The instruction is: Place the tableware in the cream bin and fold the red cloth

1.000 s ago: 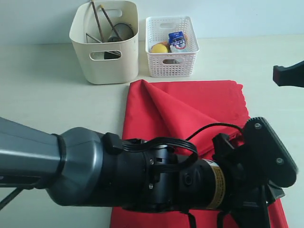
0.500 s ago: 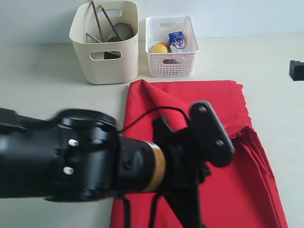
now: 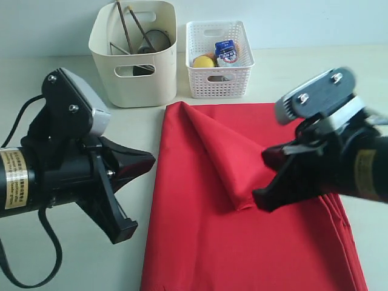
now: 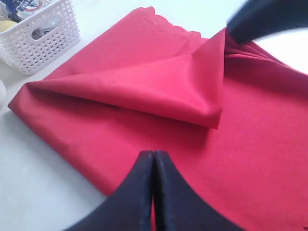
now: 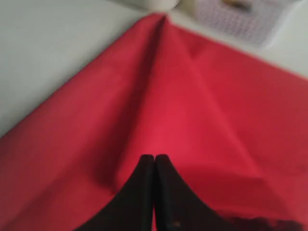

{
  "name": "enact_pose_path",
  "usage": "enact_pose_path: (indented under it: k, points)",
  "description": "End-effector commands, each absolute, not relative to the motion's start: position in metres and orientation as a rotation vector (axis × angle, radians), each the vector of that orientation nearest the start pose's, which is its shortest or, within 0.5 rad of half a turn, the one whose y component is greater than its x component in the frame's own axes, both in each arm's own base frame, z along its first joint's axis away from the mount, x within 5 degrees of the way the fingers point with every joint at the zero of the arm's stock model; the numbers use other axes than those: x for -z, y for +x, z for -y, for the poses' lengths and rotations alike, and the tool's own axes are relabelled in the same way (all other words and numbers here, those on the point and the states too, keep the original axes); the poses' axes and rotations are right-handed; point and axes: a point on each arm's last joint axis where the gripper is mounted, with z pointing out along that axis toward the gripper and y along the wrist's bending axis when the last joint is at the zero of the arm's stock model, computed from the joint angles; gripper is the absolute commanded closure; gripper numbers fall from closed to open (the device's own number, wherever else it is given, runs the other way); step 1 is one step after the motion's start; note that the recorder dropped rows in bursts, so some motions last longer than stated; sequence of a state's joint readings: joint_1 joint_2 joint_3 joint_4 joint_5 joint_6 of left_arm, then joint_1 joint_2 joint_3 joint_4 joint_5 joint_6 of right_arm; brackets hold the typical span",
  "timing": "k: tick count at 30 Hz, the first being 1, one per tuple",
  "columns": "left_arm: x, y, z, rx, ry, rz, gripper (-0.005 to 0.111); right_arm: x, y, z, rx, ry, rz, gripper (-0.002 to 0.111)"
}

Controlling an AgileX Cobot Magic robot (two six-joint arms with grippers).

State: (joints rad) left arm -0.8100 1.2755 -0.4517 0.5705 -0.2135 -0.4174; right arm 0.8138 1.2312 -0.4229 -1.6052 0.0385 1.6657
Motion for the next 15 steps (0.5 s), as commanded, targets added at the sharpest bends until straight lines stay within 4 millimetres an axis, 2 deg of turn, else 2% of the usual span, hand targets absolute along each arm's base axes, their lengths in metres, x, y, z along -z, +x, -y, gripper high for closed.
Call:
enact_pose_path:
  k: [1, 10, 15]
  points:
    - [-0.203, 0.15, 0.167, 0.525, 1.018, -1.892, 0.104, -0.159, 0.15, -0.176, -0.539, -0.971, -2.328, 0.108]
    - [-0.203, 0.15, 0.167, 0.525, 1.019, -1.892, 0.104, -0.111, 0.171, -0.196, -0.436, -1.008, -2.503, 0.108]
    - [-0.203, 0.15, 0.167, 0.522, 1.019, -1.896, 0.104, -0.11, 0.189, -0.194, -0.247, -0.939, -2.469, 0.108]
